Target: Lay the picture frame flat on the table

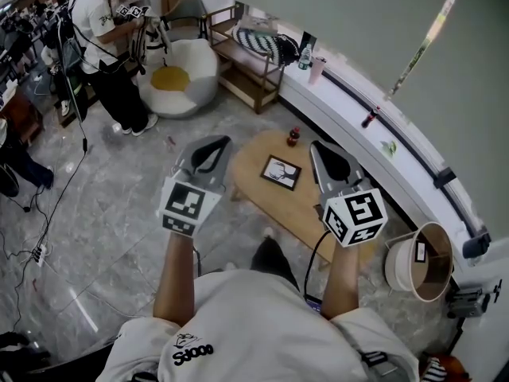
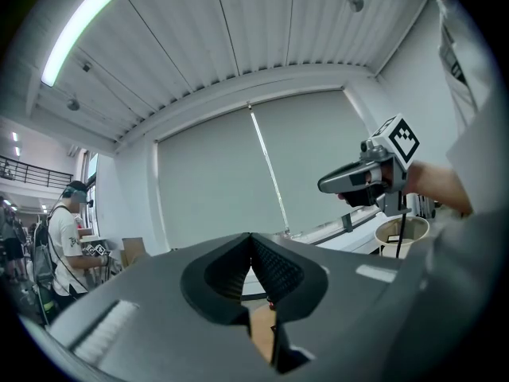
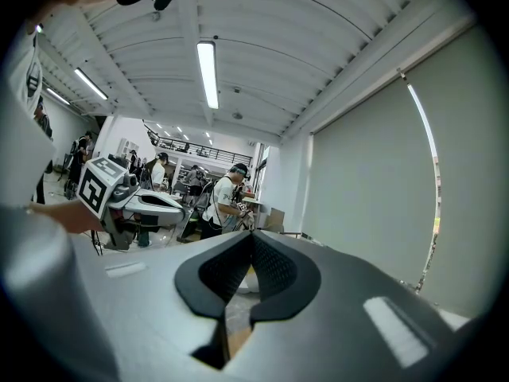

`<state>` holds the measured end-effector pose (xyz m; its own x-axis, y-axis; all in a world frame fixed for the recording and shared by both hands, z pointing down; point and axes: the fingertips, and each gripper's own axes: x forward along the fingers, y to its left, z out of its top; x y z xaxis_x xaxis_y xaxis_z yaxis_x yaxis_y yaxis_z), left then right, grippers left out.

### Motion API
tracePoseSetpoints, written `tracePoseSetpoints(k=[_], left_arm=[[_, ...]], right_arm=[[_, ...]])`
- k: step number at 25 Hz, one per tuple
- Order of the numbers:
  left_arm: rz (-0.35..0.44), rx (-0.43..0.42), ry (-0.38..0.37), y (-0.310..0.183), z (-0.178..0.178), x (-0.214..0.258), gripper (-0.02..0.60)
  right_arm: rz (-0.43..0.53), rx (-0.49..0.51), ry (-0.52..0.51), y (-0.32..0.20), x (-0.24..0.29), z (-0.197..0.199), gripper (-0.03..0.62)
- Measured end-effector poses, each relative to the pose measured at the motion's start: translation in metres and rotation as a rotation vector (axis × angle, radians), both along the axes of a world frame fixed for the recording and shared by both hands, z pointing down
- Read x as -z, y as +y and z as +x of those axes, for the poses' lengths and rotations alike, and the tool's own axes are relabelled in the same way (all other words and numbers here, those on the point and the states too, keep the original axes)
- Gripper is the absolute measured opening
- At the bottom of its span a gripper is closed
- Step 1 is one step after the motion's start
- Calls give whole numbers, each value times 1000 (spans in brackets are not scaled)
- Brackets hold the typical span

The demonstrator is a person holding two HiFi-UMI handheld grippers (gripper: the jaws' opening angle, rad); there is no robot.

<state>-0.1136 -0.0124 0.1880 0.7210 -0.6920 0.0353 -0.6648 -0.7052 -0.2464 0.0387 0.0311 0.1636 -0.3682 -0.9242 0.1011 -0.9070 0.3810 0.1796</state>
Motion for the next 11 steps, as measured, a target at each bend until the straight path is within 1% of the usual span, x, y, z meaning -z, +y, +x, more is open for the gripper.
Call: tracePoseSetpoints(k=[11], left_arm=[[-29, -3, 11, -4, 1, -12, 12]], right_arm=[[-21, 9, 0, -6, -12, 0, 2]])
